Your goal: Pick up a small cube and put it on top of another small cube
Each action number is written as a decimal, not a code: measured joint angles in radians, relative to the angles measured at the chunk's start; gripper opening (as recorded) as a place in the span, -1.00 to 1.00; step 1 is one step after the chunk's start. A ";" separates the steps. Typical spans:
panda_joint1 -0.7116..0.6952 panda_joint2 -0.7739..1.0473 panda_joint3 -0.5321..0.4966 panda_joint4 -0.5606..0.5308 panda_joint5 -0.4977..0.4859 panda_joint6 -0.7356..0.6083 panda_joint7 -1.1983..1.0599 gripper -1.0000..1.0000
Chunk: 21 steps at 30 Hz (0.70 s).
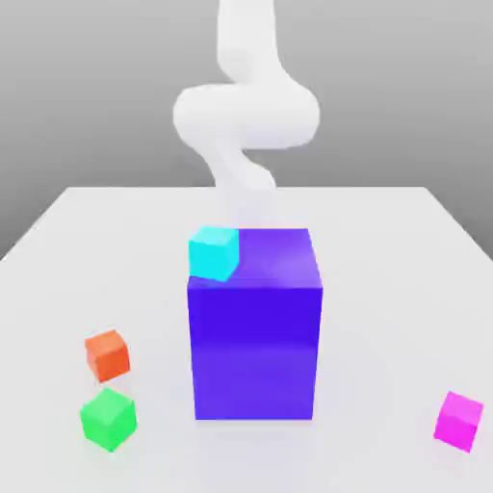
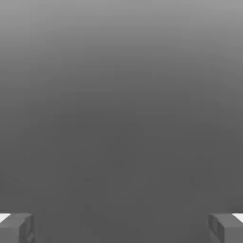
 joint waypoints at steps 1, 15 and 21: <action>0.005 0.039 0.015 -0.004 -0.010 0.014 -0.006 0.00; 0.097 0.551 0.189 -0.055 -0.149 0.190 -0.081 0.00; 0.181 0.766 0.233 -0.077 -0.194 0.267 -0.122 0.00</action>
